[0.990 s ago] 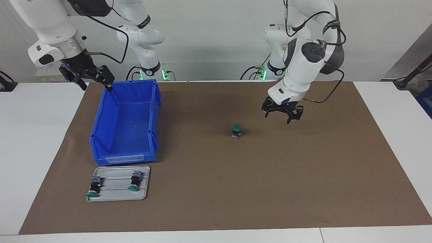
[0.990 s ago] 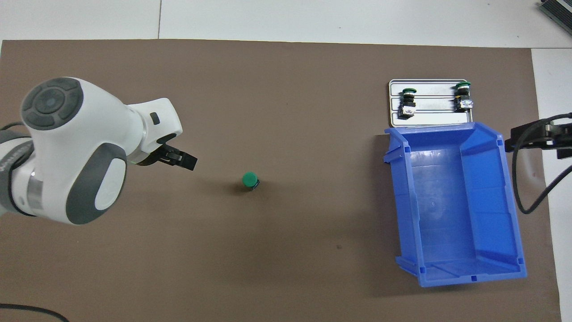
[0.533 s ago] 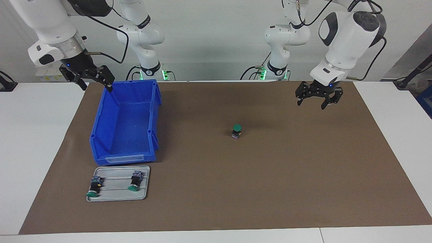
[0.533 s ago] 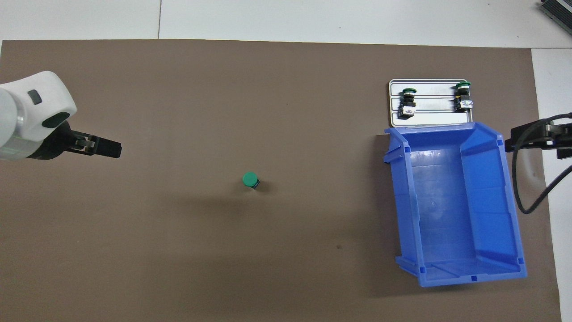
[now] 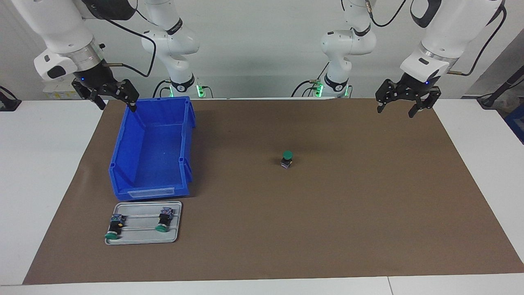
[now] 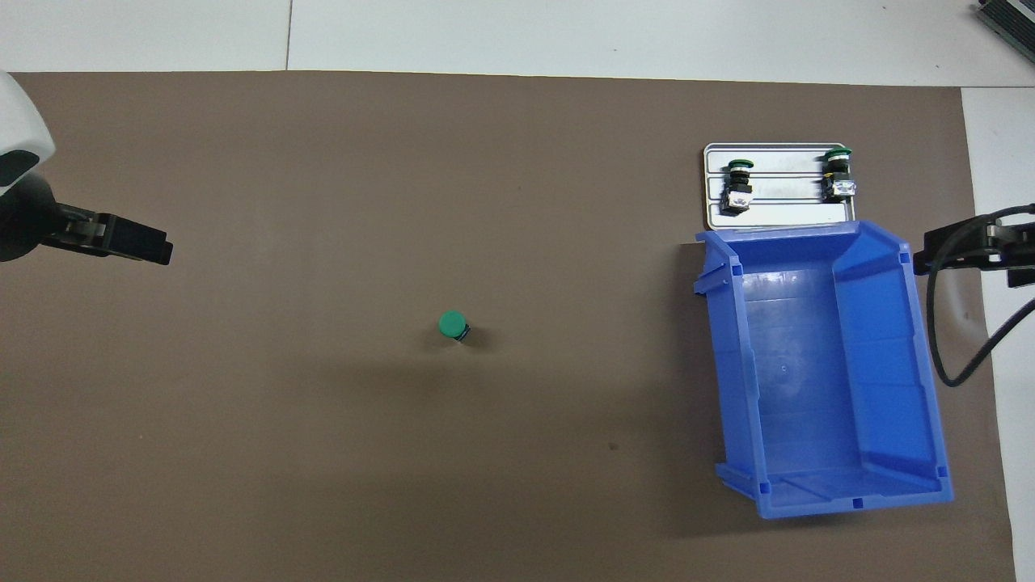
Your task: Place and press button with both arms
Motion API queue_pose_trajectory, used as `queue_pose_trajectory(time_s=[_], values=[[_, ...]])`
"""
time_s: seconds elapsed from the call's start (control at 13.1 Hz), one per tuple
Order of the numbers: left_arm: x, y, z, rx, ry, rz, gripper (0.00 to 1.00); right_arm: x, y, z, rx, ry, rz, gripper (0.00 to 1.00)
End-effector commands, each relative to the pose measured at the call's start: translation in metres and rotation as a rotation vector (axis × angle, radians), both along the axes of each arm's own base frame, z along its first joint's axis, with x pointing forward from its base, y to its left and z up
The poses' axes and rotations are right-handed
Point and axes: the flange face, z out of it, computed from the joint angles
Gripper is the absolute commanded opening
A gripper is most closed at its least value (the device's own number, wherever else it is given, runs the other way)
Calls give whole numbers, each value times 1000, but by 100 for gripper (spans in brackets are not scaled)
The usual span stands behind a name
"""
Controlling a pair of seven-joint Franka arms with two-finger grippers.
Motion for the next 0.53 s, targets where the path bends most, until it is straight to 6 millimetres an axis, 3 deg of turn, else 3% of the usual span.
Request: queue_pose_trajectory(time_s=[0.0, 0.23, 0.46], values=[[-14, 2, 0, 24, 31, 7, 100, -9, -1, -1, 11, 30, 29, 99], [-20, 2, -6, 27, 49, 2, 100, -5, 13, 1, 10, 4, 39, 99], [-28, 4, -12, 32, 71, 3, 100, 5, 72, 0, 1, -74, 54, 99]])
